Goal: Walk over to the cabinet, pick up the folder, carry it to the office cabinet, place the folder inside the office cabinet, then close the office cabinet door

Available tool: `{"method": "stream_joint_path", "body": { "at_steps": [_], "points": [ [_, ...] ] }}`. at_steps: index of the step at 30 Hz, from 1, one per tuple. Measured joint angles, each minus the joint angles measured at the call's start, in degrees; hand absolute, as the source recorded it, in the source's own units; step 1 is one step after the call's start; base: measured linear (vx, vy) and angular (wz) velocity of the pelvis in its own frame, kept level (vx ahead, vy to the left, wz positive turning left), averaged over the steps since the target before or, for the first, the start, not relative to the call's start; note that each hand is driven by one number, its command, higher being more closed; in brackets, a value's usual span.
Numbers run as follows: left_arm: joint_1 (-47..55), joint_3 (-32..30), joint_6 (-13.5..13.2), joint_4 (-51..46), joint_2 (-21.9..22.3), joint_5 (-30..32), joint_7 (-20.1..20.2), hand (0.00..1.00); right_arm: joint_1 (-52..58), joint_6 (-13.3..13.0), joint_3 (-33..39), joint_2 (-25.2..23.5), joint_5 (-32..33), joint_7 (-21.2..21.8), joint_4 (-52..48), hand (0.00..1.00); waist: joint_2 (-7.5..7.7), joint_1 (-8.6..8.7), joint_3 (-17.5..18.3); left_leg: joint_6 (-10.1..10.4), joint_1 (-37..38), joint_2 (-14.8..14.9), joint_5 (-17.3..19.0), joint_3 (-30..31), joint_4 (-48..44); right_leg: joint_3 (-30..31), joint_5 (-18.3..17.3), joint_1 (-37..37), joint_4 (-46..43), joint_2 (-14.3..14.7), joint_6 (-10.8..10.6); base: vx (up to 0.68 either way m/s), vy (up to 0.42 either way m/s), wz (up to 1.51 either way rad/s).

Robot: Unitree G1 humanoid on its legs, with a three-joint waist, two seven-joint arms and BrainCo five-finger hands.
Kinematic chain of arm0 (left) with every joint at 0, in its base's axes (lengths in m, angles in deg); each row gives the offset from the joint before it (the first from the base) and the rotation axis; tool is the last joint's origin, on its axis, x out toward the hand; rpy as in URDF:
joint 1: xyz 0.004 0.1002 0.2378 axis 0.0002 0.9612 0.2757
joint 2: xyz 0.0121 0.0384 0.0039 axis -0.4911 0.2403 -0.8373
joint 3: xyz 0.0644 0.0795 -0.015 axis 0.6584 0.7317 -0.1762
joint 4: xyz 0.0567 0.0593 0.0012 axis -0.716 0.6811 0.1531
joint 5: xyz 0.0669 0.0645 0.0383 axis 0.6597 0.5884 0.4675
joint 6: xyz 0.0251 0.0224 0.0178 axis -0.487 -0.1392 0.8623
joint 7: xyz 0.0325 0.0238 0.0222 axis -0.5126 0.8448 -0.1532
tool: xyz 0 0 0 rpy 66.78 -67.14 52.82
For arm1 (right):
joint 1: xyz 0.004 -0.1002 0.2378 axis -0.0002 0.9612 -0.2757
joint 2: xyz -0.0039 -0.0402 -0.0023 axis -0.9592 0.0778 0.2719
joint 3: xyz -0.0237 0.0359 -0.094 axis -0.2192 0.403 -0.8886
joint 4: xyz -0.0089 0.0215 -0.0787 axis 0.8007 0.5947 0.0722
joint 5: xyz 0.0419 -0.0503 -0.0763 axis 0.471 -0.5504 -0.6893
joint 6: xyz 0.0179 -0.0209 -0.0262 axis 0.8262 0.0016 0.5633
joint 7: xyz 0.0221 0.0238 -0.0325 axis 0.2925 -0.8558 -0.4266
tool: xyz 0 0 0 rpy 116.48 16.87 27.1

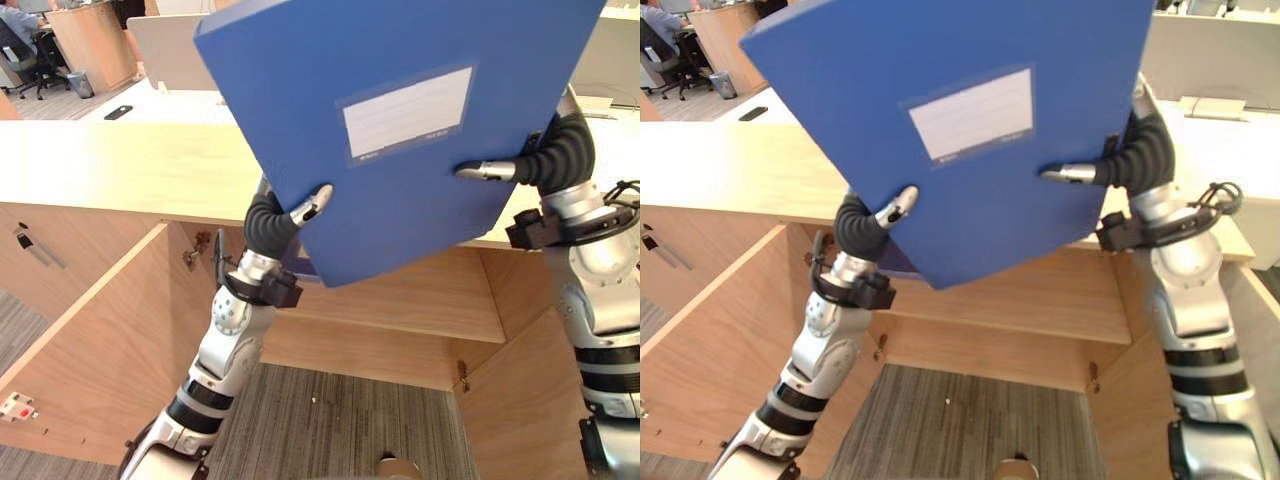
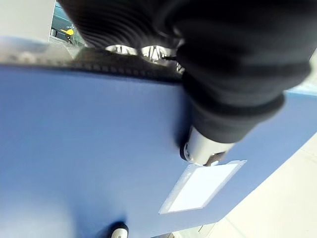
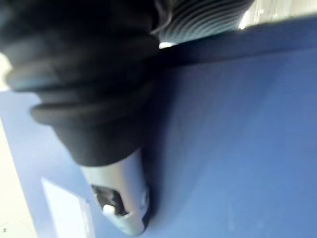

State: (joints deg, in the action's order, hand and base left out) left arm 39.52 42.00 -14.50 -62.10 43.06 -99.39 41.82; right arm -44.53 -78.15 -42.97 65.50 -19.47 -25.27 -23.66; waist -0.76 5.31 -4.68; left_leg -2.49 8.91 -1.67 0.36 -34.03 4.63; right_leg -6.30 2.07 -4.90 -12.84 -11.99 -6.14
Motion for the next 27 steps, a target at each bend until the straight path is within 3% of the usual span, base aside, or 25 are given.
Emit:
{"method": "stream_joint_path", "body": {
  "at_steps": [3,4,7,11,15,20,26,27],
  "points": [
    [-0.22,0.0,0.34,0.6,0.01,0.01,0.0,1.0,-0.32,0.02,0.0,0.03,0.0,-0.1,1.09,0.0,0.07,0.04,-0.05,0.13,0.04,-0.02,-0.08,0.01,0.23,-0.03,0.0,0.0,0.1,0.04,0.0,0.01,0.023,0.0],
    [-0.22,-0.05,0.4,0.92,0.0,-0.02,0.0,1.0,-0.32,0.05,0.0,0.03,0.0,-0.1,1.26,1.0,0.09,0.06,-0.06,0.15,0.01,-0.02,-0.09,0.0,0.24,-0.03,0.0,0.0,0.16,0.05,0.0,0.01,0.034,-0.01],
    [-0.2,-0.16,0.56,1.13,-0.14,-0.26,0.01,1.0,-0.33,0.08,-1.73,1.58,2.06,0.97,1.65,1.0,0.22,0.07,-0.14,0.17,-0.06,-0.03,-0.13,-0.03,0.25,-0.04,0.0,0.05,0.46,0.07,0.0,0.01,0.033,-0.01],
    [-0.16,-0.01,-0.27,1.14,-4.53,-5.13,2.46,1.0,-0.47,2.33,-9.26,9.54,18.94,10.97,1.86,1.0,0.98,-0.34,-0.5,0.4,-0.44,0.03,-0.28,0.02,0.41,-0.46,-0.01,0.2,1.28,0.12,-0.01,0.01,0.026,0.0],
    [-0.16,0.42,-2.02,1.42,-7.39,-8.39,3.97,1.0,-0.53,4.05,-13.71,13.25,28.37,12.41,0.07,1.0,1.66,-1.97,-0.76,0.58,-0.8,0.12,-0.44,0.09,0.23,-1.05,-0.01,0.23,1.84,0.16,-0.02,0.0,0.0,0.0],
    [-0.01,1.64,-2.98,2.23,-8.43,-10.89,4.33,1.0,-1.61,5.44,-16.79,16.09,31.62,12.64,-0.52,1.0,2.07,-3.8,-0.72,0.61,-0.96,0.17,-0.42,0.3,0.02,-1.17,-0.02,0.21,1.73,0.1,-0.04,0.04,0.031,0.02],
    [0.04,1.94,-3.43,3.31,-7.72,-13.11,4.33,1.0,-1.92,6.14,-17.1,14.44,31.49,12.83,-0.58,1.0,2.81,-5.1,-0.54,0.41,-1.97,0.52,0.19,0.6,-1.96,-1.19,-0.11,-0.13,1.18,-0.19,-0.16,0.02,0.024,0.03],
    [0.23,1.94,-3.5,3.4,-7.69,-14.08,4.33,0.0,-1.94,6.73,-17.1,13.43,31.43,12.83,-0.58,1.0,2.82,-5.27,-0.54,0.42,-1.95,0.61,0.27,0.64,-2.18,-1.19,-0.15,-0.13,0.87,-0.19,-0.21,0.0,0.0,0.0]
  ]
}}
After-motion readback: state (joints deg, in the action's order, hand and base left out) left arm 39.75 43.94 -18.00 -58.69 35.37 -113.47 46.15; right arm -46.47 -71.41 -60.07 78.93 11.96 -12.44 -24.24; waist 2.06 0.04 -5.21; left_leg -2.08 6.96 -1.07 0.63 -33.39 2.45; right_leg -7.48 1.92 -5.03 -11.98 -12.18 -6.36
